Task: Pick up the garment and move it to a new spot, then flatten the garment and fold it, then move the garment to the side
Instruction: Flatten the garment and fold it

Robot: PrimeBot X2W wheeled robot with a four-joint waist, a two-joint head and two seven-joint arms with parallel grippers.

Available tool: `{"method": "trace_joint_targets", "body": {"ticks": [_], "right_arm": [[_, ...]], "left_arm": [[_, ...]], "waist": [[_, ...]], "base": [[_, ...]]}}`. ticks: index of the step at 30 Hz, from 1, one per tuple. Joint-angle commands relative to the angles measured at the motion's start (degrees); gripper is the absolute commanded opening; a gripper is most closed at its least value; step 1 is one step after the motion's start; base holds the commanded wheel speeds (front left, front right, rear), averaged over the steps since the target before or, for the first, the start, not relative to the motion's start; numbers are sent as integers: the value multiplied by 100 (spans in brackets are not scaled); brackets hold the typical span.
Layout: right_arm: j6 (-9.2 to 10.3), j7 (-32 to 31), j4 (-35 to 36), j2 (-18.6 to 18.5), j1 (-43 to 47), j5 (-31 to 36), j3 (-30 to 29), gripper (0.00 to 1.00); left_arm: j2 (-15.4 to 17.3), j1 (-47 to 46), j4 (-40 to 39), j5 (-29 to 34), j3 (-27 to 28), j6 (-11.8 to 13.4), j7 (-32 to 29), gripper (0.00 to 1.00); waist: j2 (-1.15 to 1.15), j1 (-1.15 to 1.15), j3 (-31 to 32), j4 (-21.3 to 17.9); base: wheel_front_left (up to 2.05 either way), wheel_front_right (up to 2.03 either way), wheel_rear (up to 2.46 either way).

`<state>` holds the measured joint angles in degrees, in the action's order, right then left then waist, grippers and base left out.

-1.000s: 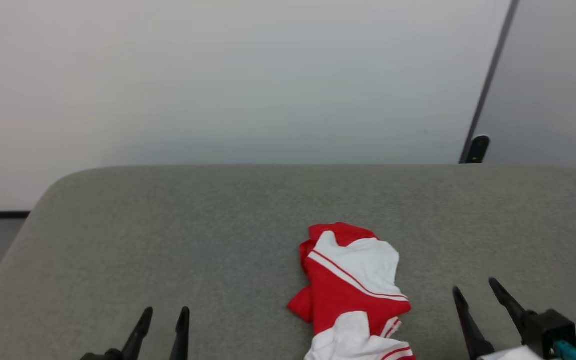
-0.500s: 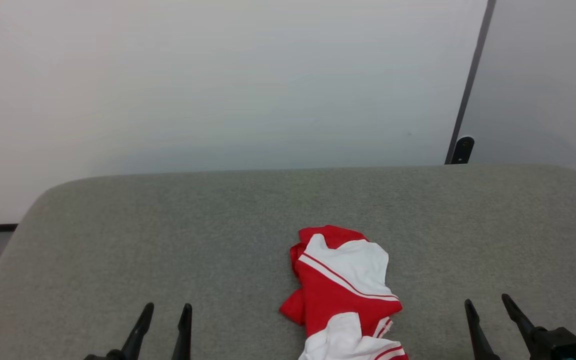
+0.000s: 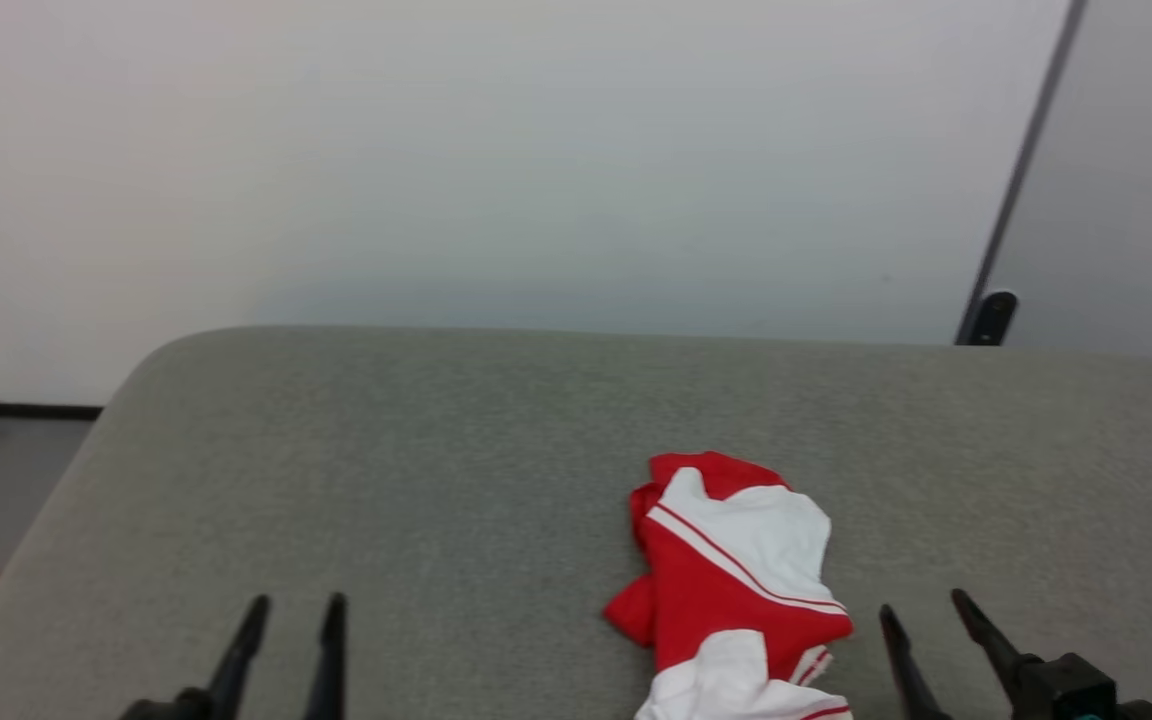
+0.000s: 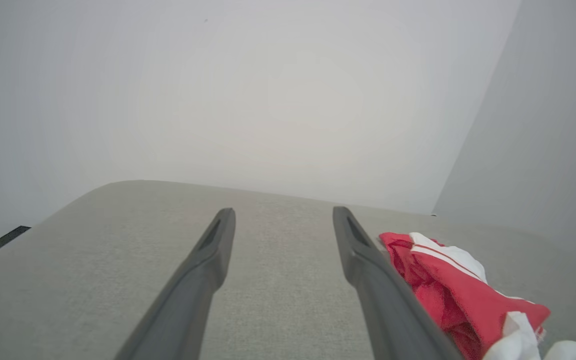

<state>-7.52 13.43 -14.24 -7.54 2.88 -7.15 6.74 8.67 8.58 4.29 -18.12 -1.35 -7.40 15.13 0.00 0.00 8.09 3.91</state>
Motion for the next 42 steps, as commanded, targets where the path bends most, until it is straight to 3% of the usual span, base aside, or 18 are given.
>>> {"method": "trace_joint_targets", "body": {"ticks": [1, 12, 23, 32, 42], "right_arm": [[6, -2, -12, 34, -84, -77, 73, 100], [6, -522, -166, -227, -340, -368, 358, 100], [6, -2724, -677, -1107, -1560, -1404, 885, 100], [6, -4742, -1603, -1524, -2499, -2010, 1292, 100], [6, -5478, -2697, -1456, -3369, -1956, 1268, 100]], "left_arm": [[38, 8, 17, -3, 132, -16, 2, 100], [75, 90, 26, -102, 419, -16, 2, 100], [72, -93, 95, -214, 55, -16, 2, 100], [50, -379, 140, -303, -353, -16, 2, 100], [-91, -705, 187, -401, -551, -16, 2, 100]], "waist": [[0, 0, 22, 249], [0, 0, 64, 945], [0, 0, -46, 1429], [0, 0, -247, 1861], [0, 0, -764, 2269]], "base": [[0, 0, 0], [0, 0, 0], [0, 0, 0], [0, 0, 0], [0, 0, 0]]}}
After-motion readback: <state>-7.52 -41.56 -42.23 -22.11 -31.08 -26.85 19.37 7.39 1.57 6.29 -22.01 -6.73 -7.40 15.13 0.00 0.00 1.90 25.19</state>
